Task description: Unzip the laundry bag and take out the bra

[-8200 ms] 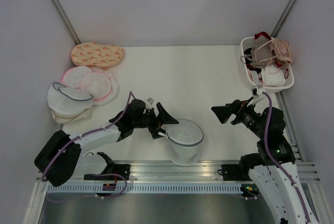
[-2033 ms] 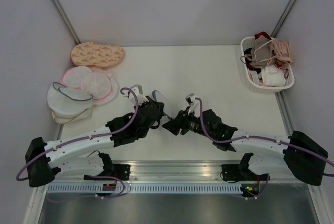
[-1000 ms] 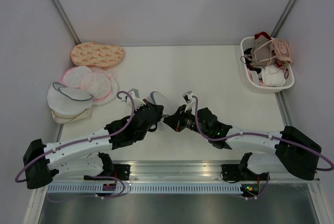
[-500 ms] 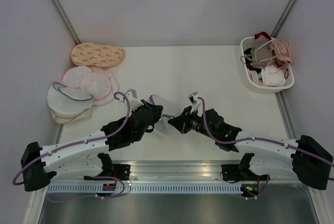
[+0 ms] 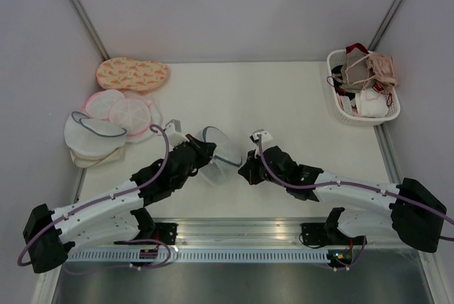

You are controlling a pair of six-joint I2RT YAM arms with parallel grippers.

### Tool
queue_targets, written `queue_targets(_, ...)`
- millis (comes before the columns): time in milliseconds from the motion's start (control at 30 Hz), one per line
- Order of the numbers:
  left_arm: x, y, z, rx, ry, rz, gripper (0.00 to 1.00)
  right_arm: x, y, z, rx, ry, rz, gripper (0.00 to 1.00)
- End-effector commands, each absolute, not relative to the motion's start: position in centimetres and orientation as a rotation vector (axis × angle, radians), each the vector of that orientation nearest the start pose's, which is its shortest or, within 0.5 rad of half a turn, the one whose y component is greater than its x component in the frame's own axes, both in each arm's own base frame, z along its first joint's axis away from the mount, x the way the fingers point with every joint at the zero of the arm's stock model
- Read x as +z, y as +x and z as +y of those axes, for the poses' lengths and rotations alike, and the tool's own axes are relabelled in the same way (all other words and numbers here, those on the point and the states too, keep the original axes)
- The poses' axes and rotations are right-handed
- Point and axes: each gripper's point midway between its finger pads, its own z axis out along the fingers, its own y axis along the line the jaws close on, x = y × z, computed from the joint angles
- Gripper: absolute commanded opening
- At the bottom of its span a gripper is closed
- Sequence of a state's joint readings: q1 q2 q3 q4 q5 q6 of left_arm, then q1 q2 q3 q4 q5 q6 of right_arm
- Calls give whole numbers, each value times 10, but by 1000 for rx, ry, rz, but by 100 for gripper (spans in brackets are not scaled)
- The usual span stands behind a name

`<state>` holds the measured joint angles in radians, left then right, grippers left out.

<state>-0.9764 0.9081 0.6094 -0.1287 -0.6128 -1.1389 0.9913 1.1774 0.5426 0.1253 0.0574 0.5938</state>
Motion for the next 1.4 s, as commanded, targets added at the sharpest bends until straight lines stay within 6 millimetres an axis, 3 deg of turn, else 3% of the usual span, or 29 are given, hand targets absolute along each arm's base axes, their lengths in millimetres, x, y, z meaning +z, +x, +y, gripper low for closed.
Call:
queue_targets(0, 209, 241, -236, -912, -378, 1861, 2, 86, 200, 265, 562, -359, 2262, 0)
queue_targets(67, 212, 241, -240, -957, -303, 1847, 2, 86, 206, 258, 485, -342, 2271, 0)
queue_targets(233, 191, 229, -253, -1066, -102, 1906, 2, 87, 219, 244, 329, -336, 2281, 0)
queue_targets(300, 187, 229, -253, -1094, -69, 1907, 2, 96, 223, 241, 301, -320, 2265, 0)
queue_targets(433, 198, 248, -251, -1102, -3, 1824, 2, 117, 226, 223, 235, -289, 2234, 1)
queue_targets(467, 214, 255, -256, -1125, 11, 1779, 6, 129, 230, 220, 231, -267, 2204, 0)
queue_targets(533, 211, 264, -266, -1139, 46, 1799, 13, 138, 229, 212, 205, -253, 2196, 0)
queue_targets(567, 224, 269, -272, -1151, 54, 1783, 39, 146, 231, 207, 191, -232, 2175, 0)
queue_targets(600, 226, 272, -274, -1151, 49, 1793, 56, 149, 230, 204, 184, -224, 2170, 1)
queue_targets(667, 228, 280, -277, -1143, 10, 1820, 75, 156, 229, 197, 179, -201, 2163, 0)
queue_targets(700, 212, 284, -266, -1064, -67, 1897, 76, 157, 227, 195, 176, -193, 2165, 1)
queue_targets(733, 214, 284, -259, -1039, -133, 1913, 76, 157, 226, 193, 178, -190, 2167, 0)
queue_targets(767, 198, 283, -240, -907, -228, 1986, 77, 159, 225, 194, 195, -180, 2166, 0)
queue_targets(833, 209, 272, -223, -889, -319, 1975, 79, 156, 222, 194, 205, -180, 2177, 0)
queue_targets(900, 201, 257, -218, -923, -391, 2006, 88, 153, 221, 199, 232, -182, 2179, 0)
queue_targets(933, 196, 244, -215, -949, -394, 2029, 99, 148, 220, 202, 249, -195, 2193, 0)
queue_targets(1100, 156, 191, -237, -1108, -459, 2214, 100, 124, 212, 229, 324, -242, 2252, 0)
queue_targets(1167, 139, 173, -249, -1152, -452, 2271, 99, 122, 203, 258, 489, -299, 2256, 0)
queue_targets(1233, 135, 168, -258, -1215, -481, 2278, 100, 115, 183, 283, 683, -378, 2277, 0)
queue_targets(1267, 132, 165, -263, -1236, -483, 2299, 100, 124, 183, 298, 782, -384, 2229, 0)
queue_targets(1367, 129, 169, -271, -1243, -491, 2313, 100, 126, 179, 307, 846, -392, 2221, 0)
